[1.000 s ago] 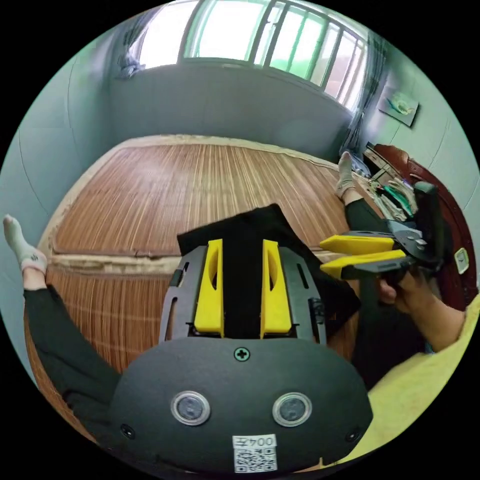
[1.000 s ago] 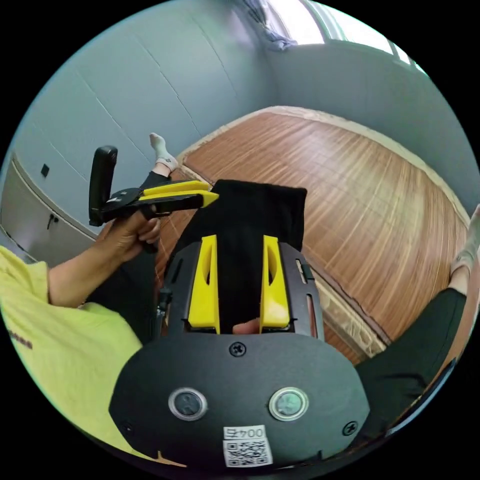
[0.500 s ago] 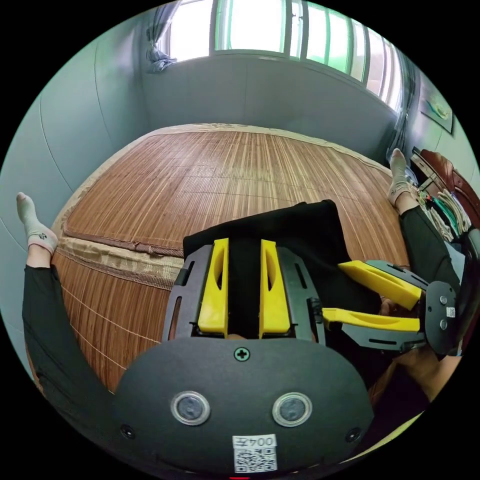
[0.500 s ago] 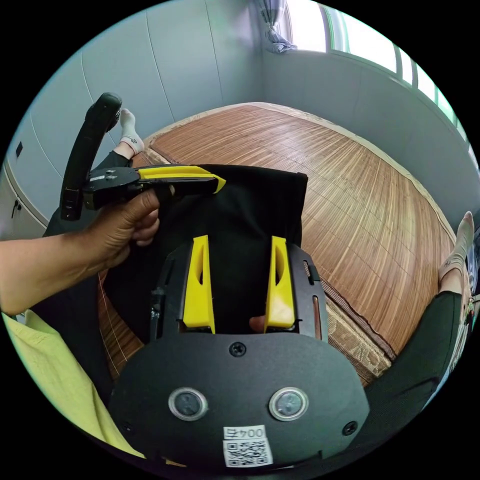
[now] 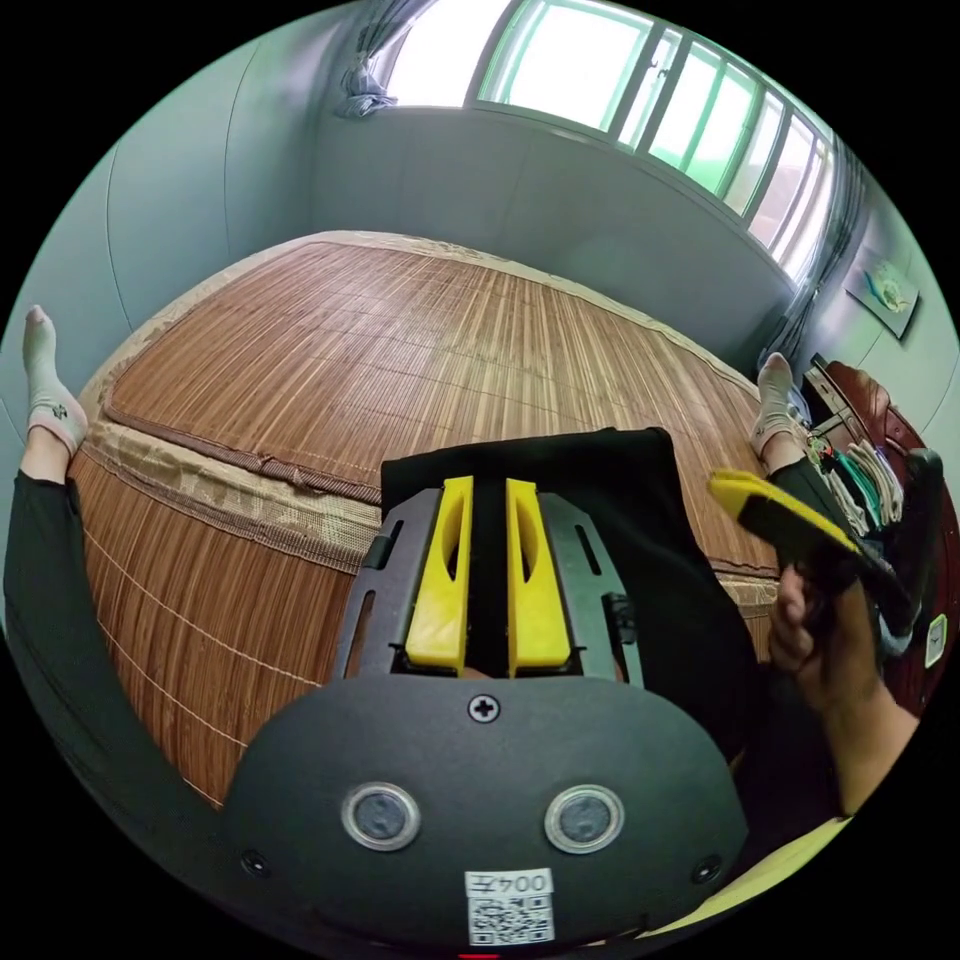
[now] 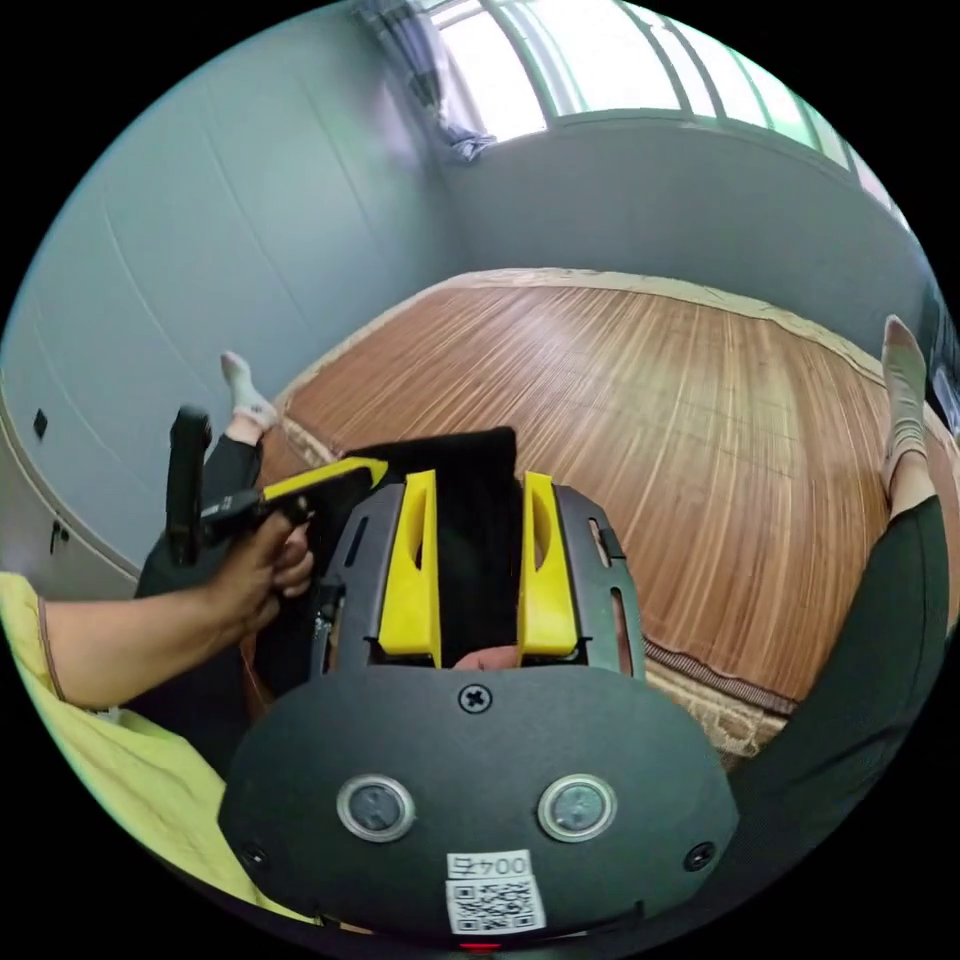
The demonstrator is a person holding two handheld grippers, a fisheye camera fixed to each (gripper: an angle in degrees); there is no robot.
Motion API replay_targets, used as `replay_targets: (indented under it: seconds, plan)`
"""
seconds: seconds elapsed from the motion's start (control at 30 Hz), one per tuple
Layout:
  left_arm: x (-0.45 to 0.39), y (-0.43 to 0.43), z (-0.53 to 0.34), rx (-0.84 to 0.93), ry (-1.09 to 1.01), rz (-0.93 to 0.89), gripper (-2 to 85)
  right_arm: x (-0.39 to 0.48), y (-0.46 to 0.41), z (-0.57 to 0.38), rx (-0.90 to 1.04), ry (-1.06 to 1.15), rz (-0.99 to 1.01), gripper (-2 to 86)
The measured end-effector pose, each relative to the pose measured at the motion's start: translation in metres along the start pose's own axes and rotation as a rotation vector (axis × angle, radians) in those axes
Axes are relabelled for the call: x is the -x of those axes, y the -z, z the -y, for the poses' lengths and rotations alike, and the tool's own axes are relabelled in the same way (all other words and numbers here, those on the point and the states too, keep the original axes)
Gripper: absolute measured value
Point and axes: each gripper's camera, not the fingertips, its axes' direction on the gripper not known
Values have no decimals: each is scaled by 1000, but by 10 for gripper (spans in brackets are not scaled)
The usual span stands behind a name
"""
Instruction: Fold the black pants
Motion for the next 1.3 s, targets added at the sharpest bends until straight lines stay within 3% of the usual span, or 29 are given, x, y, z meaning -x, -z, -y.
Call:
replay_targets:
  seconds: [0.23,0.43,0.63,0.77,1.1,1.3]
  plan:
    - [0,-4,-1,0,0,1,18,-55,-28,43,140,-67,185,91]
    - [2,-9,0,0,2,-1,18,-70,-32,43,107,-127,231,69]
    - [7,-15,3,-1,1,2,17,-60,-23,48,76,-51,190,31]
    - [13,-19,6,-2,4,-2,16,-35,-28,52,65,124,-19,23]
    - [27,-31,17,3,-11,20,18,-94,-51,52,157,-127,229,59]
    - [45,-38,25,2,-6,15,25,-56,8,42,26,-31,138,104]
